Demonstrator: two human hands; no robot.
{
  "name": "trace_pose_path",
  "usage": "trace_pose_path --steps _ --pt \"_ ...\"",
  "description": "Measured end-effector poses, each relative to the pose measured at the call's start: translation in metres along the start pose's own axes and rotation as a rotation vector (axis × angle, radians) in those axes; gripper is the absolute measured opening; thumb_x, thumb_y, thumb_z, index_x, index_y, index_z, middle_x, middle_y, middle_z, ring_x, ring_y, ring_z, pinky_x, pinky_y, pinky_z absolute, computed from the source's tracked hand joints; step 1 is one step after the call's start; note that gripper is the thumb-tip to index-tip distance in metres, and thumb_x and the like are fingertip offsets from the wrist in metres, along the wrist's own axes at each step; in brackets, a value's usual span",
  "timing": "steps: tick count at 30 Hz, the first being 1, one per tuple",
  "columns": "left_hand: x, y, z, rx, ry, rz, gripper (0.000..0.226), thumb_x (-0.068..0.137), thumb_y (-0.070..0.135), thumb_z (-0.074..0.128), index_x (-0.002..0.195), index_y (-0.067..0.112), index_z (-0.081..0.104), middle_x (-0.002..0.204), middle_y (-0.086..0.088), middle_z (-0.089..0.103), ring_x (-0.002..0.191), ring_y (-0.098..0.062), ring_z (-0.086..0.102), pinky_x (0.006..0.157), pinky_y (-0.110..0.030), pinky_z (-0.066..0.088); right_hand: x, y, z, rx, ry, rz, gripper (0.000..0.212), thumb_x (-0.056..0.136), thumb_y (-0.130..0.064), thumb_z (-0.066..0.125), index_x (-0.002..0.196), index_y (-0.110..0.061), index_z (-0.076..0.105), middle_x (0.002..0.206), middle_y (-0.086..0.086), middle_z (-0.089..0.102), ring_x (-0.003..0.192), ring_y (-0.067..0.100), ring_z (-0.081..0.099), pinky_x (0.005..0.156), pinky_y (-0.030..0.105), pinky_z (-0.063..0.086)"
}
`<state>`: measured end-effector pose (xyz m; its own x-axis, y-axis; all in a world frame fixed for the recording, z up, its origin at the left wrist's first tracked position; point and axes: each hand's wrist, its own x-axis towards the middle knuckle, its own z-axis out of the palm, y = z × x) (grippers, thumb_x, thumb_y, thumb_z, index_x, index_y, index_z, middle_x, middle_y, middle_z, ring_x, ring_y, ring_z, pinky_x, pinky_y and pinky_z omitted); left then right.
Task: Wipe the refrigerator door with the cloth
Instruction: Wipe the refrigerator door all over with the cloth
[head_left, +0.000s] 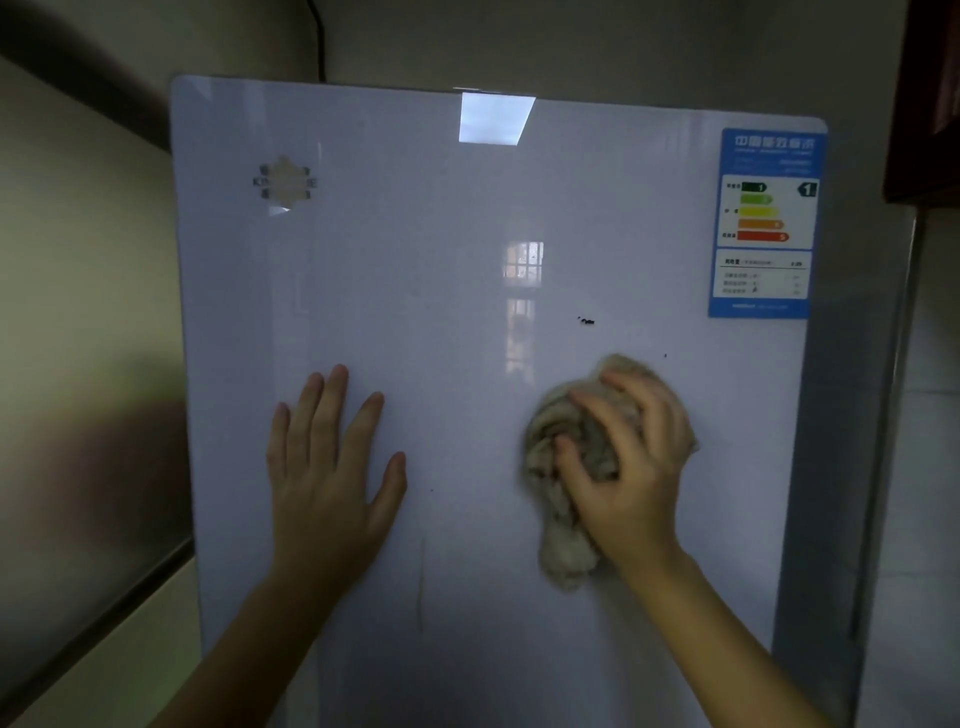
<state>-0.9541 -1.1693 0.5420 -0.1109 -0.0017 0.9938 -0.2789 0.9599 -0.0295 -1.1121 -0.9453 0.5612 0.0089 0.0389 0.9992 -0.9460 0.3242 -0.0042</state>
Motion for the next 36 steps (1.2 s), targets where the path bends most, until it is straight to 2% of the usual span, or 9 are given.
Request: trace_pose_path --steps 4,6,12,16,19,23,27,31,36 --pt "0.0 0.0 -0.002 0.008 -0.004 -0.006 0.061 0.094 0.039 0.052 0.146 0.007 0.048 0.162 -0.02 0.032 0.153 -0.037 0.025 0.127 -0.054 0.013 0.004 -0.021 0.019 0.028 -0.161 -0.293 0.032 0.086 -0.029 0.078 0.114 -0.013 0.078 0.132 0.014 0.066 0.127 0.037 0.057 0.108 0.058 0.041" --pt "0.0 0.0 -0.003 0.01 -0.01 -0.004 0.061 0.095 0.039 0.052 0.147 0.007 0.047 0.162 -0.02 0.031 0.153 -0.036 0.025 0.127 -0.054 0.013 0.027 -0.029 0.029 0.037 -0.166 -0.333 0.032 0.086 -0.029 0.08 0.114 -0.014 0.078 0.133 0.013 0.066 0.128 0.036 0.057 0.109 0.057 0.041" --pt "0.0 0.0 -0.003 0.018 -0.009 -0.002 0.061 0.096 0.04 0.051 0.147 0.008 0.047 0.163 -0.019 0.031 0.153 -0.036 0.025 0.126 -0.054 0.013 0.084 -0.027 0.032 0.025 -0.082 -0.253 0.034 0.087 -0.028 0.078 0.118 -0.014 0.076 0.133 0.012 0.065 0.129 0.035 0.056 0.109 0.055 0.04" --pt "-0.001 0.001 -0.002 0.018 -0.005 -0.003 0.061 0.096 0.04 0.051 0.147 0.007 0.047 0.162 -0.02 0.031 0.153 -0.037 0.025 0.126 -0.053 0.014 0.067 -0.012 0.016 0.021 0.023 -0.069 0.034 0.09 -0.027 0.075 0.122 -0.015 0.074 0.137 0.011 0.061 0.134 0.032 0.052 0.111 0.054 0.039" --pt "-0.002 0.002 -0.002 0.014 -0.018 -0.011 0.061 0.096 0.04 0.049 0.148 0.007 0.046 0.163 -0.019 0.029 0.154 -0.036 0.023 0.127 -0.052 0.012 0.028 -0.003 0.006 0.026 0.061 0.046 0.035 0.091 -0.027 0.072 0.124 -0.015 0.073 0.139 0.013 0.058 0.135 0.034 0.05 0.11 0.059 0.04" --pt "-0.002 0.003 -0.004 0.007 -0.026 -0.012 0.061 0.097 0.041 0.048 0.148 0.007 0.045 0.163 -0.019 0.029 0.154 -0.037 0.023 0.127 -0.053 0.012 -0.013 0.004 -0.001 -0.008 -0.015 0.01 0.036 0.091 -0.029 0.072 0.123 -0.013 0.073 0.136 0.014 0.059 0.133 0.036 0.051 0.109 0.062 0.04" --pt "-0.002 0.002 -0.005 0.013 -0.031 -0.012 0.061 0.097 0.04 0.049 0.148 0.006 0.045 0.163 -0.02 0.029 0.154 -0.037 0.023 0.126 -0.056 0.015 0.01 0.01 -0.009 -0.035 -0.046 -0.059 0.035 0.09 -0.029 0.073 0.121 -0.014 0.074 0.134 0.014 0.061 0.132 0.034 0.052 0.109 0.057 0.04" --pt "-0.001 0.004 -0.007 0.013 -0.037 -0.016 0.061 0.097 0.04 0.048 0.148 0.006 0.045 0.164 -0.02 0.029 0.154 -0.037 0.022 0.127 -0.052 0.011 0.032 0.021 -0.017 -0.012 0.023 0.042 0.037 0.09 -0.029 0.07 0.125 -0.015 0.071 0.139 0.013 0.058 0.134 0.034 0.05 0.109 0.06 0.039" --pt "-0.002 0.001 -0.012 0.036 -0.083 -0.006 0.062 0.098 0.04 0.047 0.151 0.008 0.042 0.165 -0.018 0.025 0.155 -0.035 0.02 0.127 -0.049 0.01 -0.003 0.029 -0.026 0.003 0.056 0.148 0.038 0.09 -0.028 0.068 0.124 -0.011 0.072 0.139 0.016 0.056 0.134 0.037 0.049 0.11 0.061 0.04"
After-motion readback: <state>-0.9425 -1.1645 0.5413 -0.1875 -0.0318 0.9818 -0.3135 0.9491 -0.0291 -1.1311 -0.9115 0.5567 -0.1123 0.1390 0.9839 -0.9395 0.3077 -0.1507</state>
